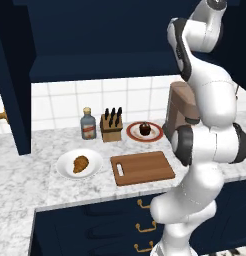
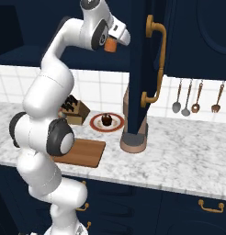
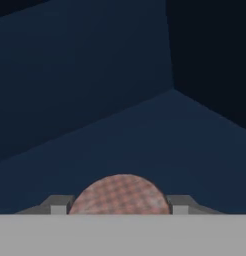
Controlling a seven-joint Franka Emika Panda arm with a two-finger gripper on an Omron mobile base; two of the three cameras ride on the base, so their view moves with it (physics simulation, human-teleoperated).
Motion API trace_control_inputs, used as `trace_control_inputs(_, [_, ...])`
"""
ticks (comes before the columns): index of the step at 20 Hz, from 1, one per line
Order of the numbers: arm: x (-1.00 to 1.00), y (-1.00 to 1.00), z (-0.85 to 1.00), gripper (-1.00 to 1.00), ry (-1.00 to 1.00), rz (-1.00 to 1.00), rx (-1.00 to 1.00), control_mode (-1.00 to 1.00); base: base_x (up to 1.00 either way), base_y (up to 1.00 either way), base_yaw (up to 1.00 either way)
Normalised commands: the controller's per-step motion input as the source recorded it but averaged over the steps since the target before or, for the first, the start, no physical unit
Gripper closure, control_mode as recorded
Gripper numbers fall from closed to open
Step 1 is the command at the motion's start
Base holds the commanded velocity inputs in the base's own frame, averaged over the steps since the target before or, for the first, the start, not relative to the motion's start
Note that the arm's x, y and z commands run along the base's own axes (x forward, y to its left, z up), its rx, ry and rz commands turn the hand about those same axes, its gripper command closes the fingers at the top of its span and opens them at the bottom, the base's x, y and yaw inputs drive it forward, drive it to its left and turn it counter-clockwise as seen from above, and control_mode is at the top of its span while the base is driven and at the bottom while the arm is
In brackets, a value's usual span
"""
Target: From the different types of pastries on the counter, select a croissant and place it on the cutting board. Then retrieve a jar of jam from the cabinet and place it alongside the croissant on the cutting board.
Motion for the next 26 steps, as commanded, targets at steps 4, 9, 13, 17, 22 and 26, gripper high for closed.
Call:
trace_control_inputs(4, [-0.44,0.27,0.05,1.00,0.05,-0.03,0.10,-1.00,0.00,0.00,0.00])
trace_control_inputs(9, [-0.62,0.18,0.12,1.00,0.15,0.00,0.06,-1.00,0.00,0.00,0.00])
trace_control_inputs(13, [-0.80,0.19,0.14,1.00,0.05,0.01,0.00,-1.00,0.00,0.00,0.00])
trace_control_inputs(17, [-0.96,0.26,0.00,1.00,0.01,0.01,0.00,-1.00,0.00,0.00,0.00])
trace_control_inputs(22, [-0.97,0.31,0.00,1.00,0.00,0.00,0.00,-1.00,0.00,0.00,0.00])
trace_control_inputs(26, [-0.80,0.29,-0.16,1.00,0.04,0.00,0.00,-1.00,0.00,0.00,0.00])
